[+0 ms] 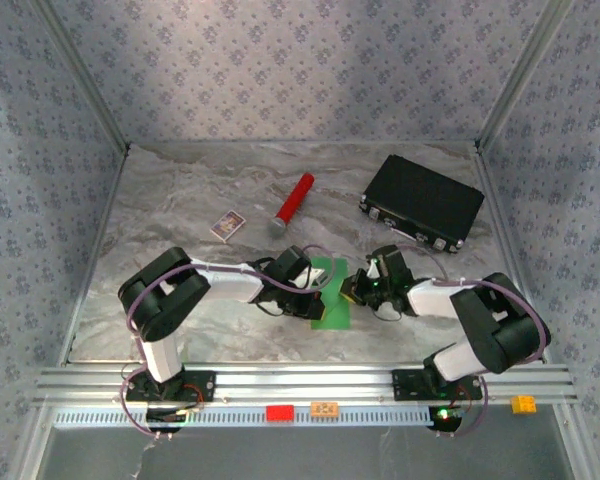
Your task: Fold a paper plane with a square sheet of paper (pick it up from the middle)
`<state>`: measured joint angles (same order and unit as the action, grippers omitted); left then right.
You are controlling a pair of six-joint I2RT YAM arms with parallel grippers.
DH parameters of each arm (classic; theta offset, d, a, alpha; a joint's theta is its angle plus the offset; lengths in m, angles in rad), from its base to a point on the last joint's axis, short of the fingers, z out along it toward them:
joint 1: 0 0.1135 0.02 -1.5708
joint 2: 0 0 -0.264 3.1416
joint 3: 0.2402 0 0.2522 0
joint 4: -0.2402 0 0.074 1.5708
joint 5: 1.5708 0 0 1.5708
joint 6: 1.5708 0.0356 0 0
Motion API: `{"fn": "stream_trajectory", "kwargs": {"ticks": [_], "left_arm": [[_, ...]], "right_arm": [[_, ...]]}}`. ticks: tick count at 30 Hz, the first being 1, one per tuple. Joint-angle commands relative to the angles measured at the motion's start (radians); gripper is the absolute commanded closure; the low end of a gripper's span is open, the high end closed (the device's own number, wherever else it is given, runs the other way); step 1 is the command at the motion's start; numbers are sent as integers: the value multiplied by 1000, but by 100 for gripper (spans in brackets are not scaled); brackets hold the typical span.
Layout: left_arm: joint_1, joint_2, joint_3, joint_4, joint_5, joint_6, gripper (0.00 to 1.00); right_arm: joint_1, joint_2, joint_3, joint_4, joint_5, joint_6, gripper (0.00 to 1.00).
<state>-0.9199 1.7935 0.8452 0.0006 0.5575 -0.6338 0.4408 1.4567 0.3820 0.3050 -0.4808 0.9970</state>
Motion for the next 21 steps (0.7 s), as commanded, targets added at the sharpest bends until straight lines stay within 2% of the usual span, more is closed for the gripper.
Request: {"fn": "stream_trajectory", "kwargs": {"ticks": [1,11,18,21], "left_arm": [[6,29,-8,-104,-21,3,100],[42,42,74,-182,-68,81,100],[50,61,97,-168,-70,87,100],[52,61,92,-156,-68,82,100]], "right_arm": [[-46,12,-22,-4,32,-28,90],[-9,-177,21,-118,62,-45,88],[108,-83,59,-64,73,1,88],[124,-11,70,-20,62,14,90]]}}
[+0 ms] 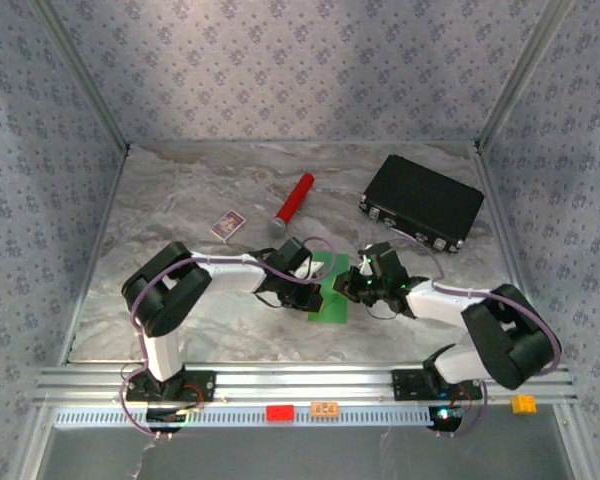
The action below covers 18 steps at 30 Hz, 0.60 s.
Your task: Fold a paper plane with a square sheet of paper (pick it up from the middle)
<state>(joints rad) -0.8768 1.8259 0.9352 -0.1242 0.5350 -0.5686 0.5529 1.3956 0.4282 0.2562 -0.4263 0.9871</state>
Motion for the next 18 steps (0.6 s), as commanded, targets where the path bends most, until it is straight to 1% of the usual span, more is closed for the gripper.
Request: {"fn": "stream_trajectory", "kwargs": {"ticks": [1,3,5,9,12,15,18], "left_arm": [[8,27,1,-30,-46,16,100],[8,29,-2,-29,-47,15,100],[8,29,-3,-29,-46,13,100],[7,30,-7,-23,-40,12,100],[8,33,-6,-22,-35,12,100],[9,33,-6,-19,-34,12,100],[8,33,-10,-13,-36,9,100]], "right_arm": [[12,70,25,39,5,26,90],[4,102,31,2,19,18,91],[-18,111,4,6,28,13,91],[-93,102,-39,11,15,-4,91],[-140,86,-30,-8,-4,-29,91],[-159,70,-12,-18,-13,-41,91],[-137,30,2,-14,-7,-27,90]]}}
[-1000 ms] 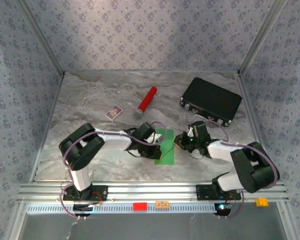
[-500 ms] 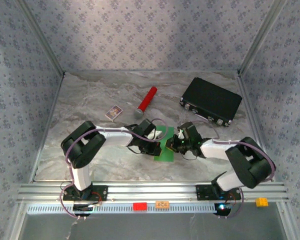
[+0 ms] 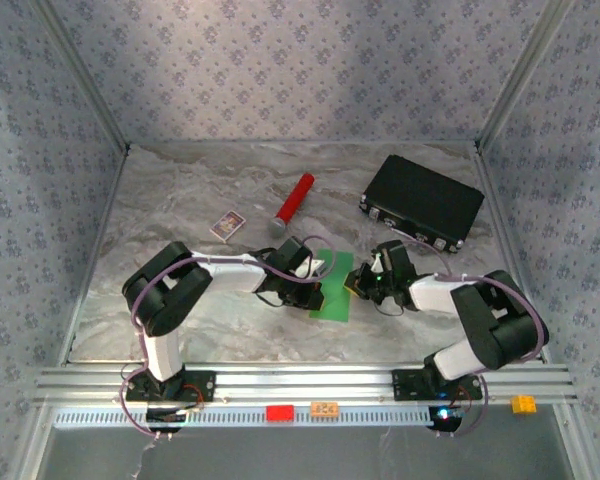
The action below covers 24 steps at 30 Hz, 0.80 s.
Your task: Fold a paper plane with a square sheet of paper (pick it up from the middle)
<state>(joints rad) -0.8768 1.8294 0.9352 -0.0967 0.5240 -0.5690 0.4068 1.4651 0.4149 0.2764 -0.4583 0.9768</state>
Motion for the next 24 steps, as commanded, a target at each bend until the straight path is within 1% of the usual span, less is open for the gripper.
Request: {"fn": "stream_trajectory", "kwargs": {"ticks": [1,5,8,12,19,24], "left_arm": [[8,30,-10,-40,-24,10,100],[8,28,-6,-35,-23,8,100],[7,27,-4,-31,-21,6,100],[8,26,0,-27,-16,1,100],[8,-10,25,-17,8,-17,100],[8,-28,67,3,26,-38,100]], "right_arm": [[18,-52,20,-36,31,-14,90],[76,-88,31,-50,70,1,89],[119,-72,39,-39,75,13,89],[143,-42,21,-25,93,30,89],[124,48,4,-38,75,18,92],[116,42,1,-71,90,-2,92]]}}
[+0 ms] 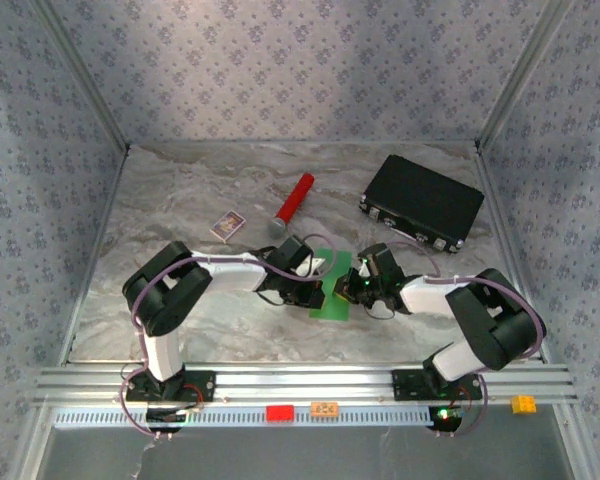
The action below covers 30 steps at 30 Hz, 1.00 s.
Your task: Fold a paper plane with a square sheet of paper (pick it up from the middle)
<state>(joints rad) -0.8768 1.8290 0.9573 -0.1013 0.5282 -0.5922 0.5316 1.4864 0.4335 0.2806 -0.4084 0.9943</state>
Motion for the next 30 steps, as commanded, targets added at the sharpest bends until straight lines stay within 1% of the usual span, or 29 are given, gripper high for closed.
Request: {"fn": "stream_trajectory", "kwargs": {"ticks": [1,6,9,12,20,30], "left_arm": [[8,-20,58,11,29,-16,100],[9,48,112,2,28,-22,100],[8,85,117,12,36,-31,100],[8,104,107,-4,23,-22,100],[7,63,28,-19,-14,-2,100],[6,-19,-31,-66,-19,48,99]], "right_arm": [[-10,19,-15,-74,38,-21,92],[-13,18,-16,-65,31,-18,93],[-15,18,-22,-55,31,-12,93],[-18,19,-30,-49,34,-10,92],[-33,20,-41,-47,32,-15,93],[-47,31,-48,-44,31,-20,93]]}}
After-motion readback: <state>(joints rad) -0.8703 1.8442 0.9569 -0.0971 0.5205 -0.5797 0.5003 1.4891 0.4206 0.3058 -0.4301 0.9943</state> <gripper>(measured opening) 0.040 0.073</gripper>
